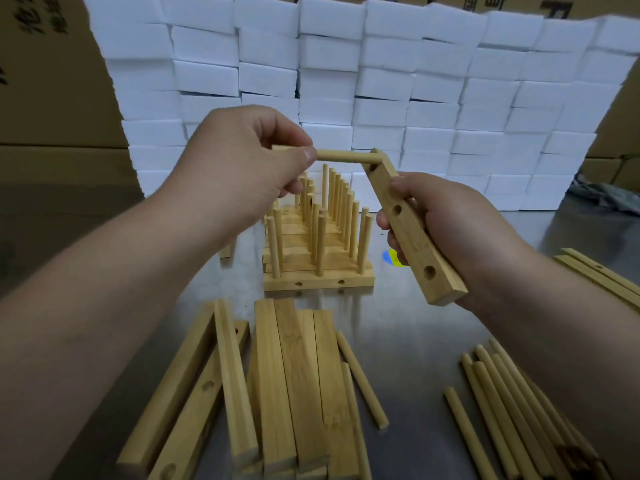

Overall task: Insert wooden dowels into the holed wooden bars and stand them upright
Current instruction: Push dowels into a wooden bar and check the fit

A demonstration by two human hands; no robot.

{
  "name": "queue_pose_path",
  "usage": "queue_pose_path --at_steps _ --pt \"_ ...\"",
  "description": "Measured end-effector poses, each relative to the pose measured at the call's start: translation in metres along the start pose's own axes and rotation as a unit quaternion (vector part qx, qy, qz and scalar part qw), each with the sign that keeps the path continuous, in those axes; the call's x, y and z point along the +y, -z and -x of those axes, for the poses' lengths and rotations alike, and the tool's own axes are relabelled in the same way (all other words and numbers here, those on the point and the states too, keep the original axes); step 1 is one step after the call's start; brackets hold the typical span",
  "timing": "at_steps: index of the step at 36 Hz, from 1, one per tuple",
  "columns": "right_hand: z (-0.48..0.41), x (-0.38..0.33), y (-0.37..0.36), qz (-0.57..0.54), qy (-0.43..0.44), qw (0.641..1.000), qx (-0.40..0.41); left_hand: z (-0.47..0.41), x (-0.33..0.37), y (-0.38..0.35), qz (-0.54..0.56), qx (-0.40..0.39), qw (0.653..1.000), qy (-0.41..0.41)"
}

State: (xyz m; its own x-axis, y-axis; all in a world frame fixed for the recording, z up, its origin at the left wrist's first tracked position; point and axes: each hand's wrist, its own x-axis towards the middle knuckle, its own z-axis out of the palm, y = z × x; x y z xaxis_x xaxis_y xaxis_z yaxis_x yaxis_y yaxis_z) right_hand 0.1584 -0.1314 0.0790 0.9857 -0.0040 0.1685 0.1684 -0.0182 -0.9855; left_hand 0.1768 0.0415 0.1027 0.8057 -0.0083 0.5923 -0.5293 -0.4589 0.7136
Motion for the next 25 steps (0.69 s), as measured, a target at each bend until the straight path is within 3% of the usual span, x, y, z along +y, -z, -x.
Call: queue_pose_path --at_steps 3,9,14,25 --pt "-0.0008 -0.0012 0.0009 0.016 0.012 1.000 0.003 -0.0016 -0.0044 0.0013 -0.112 0.003 0.993 -0.044" --pt "0.0000 -0.0017 0.0012 0.005 0.001 1.000 -0.006 -0.0034 -0.0078 0.0009 -0.218 -0.042 0.970 -0.099" --pt "0.0020 -0.0043 0.0000 0.014 0.029 0.999 0.000 -0.0044 -0.0102 0.0035 -0.253 -0.041 0.958 -0.127" --pt "0.0067 0.0007 -0.0027 0.159 0.084 0.984 -0.004 -0.0008 -0.0061 0.0060 -0.316 -0.047 0.918 -0.235"
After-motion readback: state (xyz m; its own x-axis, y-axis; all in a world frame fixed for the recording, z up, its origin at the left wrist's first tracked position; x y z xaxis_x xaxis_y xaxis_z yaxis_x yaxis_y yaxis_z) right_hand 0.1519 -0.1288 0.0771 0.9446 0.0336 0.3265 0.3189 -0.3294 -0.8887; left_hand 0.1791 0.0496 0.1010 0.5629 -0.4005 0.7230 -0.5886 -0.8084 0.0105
